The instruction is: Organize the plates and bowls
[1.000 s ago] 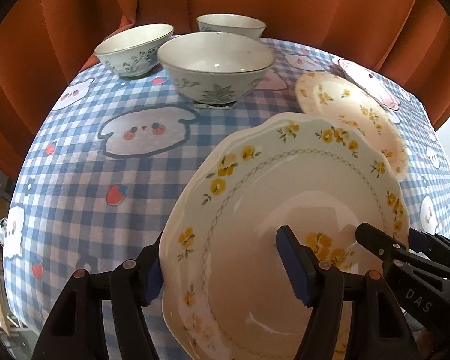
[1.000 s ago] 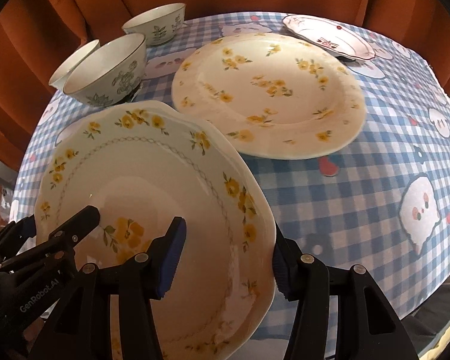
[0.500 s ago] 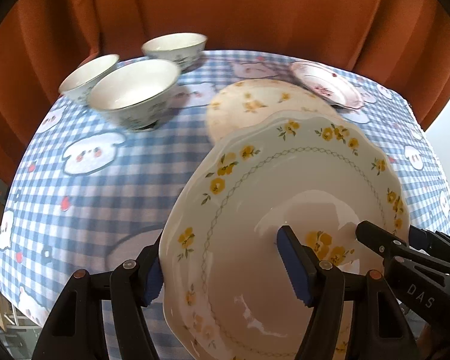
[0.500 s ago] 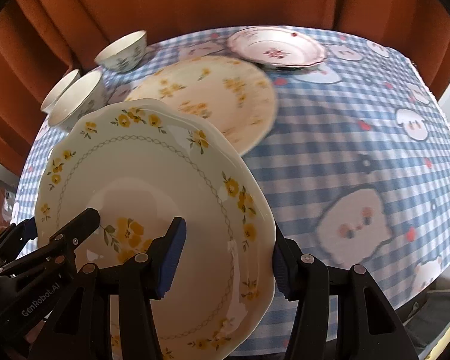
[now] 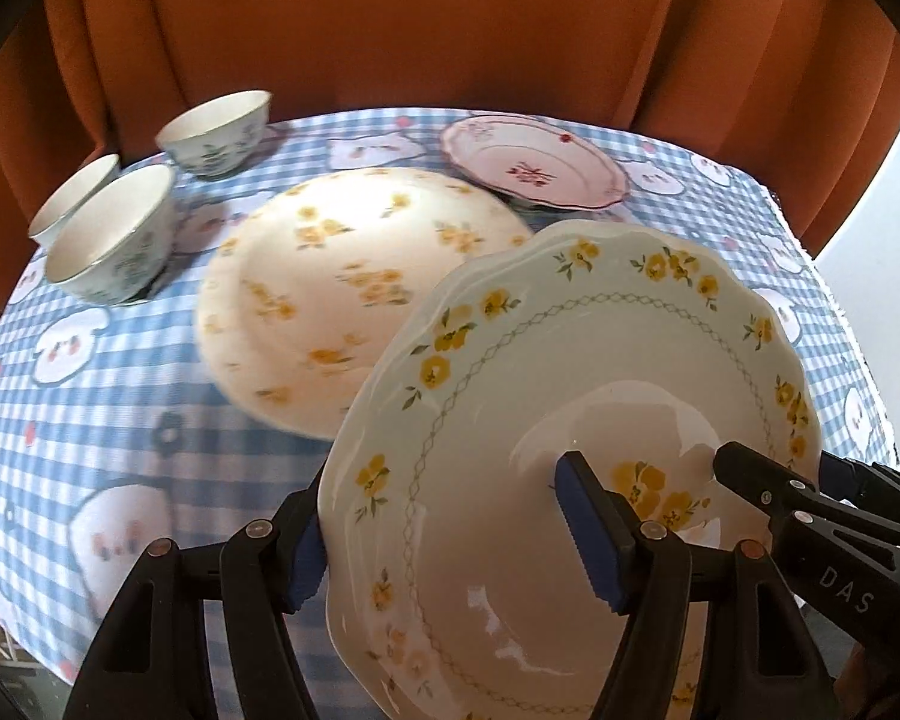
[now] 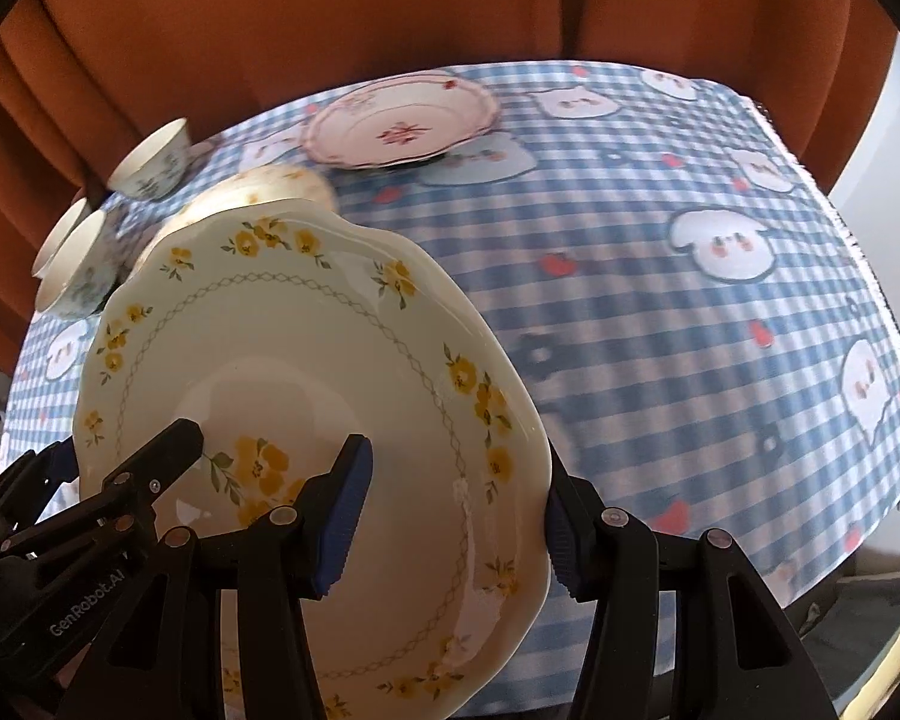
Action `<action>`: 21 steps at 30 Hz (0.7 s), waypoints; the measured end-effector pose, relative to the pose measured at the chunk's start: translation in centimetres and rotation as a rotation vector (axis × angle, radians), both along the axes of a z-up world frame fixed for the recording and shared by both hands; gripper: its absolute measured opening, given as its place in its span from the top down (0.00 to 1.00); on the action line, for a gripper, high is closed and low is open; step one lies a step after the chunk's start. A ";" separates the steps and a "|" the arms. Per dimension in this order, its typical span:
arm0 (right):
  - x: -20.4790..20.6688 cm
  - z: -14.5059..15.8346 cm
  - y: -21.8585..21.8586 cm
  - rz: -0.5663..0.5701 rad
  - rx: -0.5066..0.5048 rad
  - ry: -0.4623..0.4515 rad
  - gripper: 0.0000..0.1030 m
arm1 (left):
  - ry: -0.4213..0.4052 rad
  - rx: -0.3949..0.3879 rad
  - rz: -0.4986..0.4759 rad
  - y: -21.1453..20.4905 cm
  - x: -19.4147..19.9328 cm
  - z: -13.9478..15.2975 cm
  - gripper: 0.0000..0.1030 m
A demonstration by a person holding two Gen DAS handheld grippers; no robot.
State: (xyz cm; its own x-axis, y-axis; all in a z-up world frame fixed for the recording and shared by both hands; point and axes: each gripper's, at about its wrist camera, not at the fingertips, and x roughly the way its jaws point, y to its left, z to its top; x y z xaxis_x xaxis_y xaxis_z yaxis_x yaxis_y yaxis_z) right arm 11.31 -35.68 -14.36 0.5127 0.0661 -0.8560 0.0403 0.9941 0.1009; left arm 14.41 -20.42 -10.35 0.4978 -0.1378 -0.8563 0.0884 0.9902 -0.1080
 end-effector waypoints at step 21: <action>3.4 -3.8 -8.7 0.046 0.032 0.107 0.45 | 0.109 0.046 0.071 -7.7 3.1 -4.0 0.31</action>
State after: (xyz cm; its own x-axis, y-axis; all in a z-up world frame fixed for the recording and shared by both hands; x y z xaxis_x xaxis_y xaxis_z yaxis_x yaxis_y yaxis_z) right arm 14.69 -44.43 -18.16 0.4145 0.1154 -0.9027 0.0073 0.9915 0.1301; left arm 17.53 -28.08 -14.31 0.4090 -0.0648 -0.9102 0.0081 0.9977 -0.0674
